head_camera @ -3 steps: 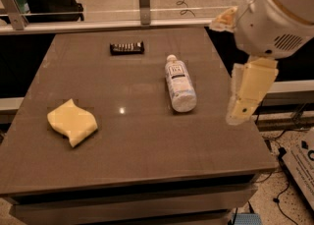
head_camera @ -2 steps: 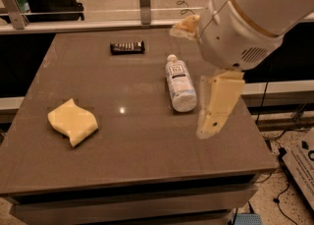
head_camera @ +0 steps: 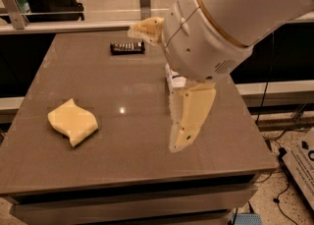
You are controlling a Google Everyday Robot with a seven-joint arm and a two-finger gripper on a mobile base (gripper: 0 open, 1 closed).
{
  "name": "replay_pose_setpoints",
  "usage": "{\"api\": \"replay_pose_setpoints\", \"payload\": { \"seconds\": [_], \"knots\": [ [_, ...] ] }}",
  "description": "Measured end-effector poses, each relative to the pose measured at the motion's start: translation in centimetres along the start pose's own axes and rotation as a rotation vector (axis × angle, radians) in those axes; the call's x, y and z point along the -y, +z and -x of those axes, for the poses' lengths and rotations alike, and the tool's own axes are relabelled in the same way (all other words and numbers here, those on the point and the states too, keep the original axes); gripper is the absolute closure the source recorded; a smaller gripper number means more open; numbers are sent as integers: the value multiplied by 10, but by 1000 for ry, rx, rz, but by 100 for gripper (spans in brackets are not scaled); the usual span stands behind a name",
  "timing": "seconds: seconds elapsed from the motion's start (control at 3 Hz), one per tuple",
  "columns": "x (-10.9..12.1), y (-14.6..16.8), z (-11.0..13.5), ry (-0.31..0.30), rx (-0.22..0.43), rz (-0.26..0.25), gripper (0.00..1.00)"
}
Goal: Move sponge near rxbar chocolate
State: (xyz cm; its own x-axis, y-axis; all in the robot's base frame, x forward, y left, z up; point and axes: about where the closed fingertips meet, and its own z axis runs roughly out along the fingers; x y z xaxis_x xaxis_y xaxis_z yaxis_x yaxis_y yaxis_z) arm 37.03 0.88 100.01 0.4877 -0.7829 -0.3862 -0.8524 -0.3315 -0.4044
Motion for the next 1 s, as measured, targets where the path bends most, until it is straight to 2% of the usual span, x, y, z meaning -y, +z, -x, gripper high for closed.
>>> {"api": "replay_pose_setpoints", "payload": {
  "seconds": [0.33, 0.67, 1.0],
  "knots": [
    [0, 0, 1, -1, 0, -1, 0],
    [10, 23, 26, -56, 96, -10, 0],
    [27, 71, 63, -108, 223, 1, 0]
  ]
}}
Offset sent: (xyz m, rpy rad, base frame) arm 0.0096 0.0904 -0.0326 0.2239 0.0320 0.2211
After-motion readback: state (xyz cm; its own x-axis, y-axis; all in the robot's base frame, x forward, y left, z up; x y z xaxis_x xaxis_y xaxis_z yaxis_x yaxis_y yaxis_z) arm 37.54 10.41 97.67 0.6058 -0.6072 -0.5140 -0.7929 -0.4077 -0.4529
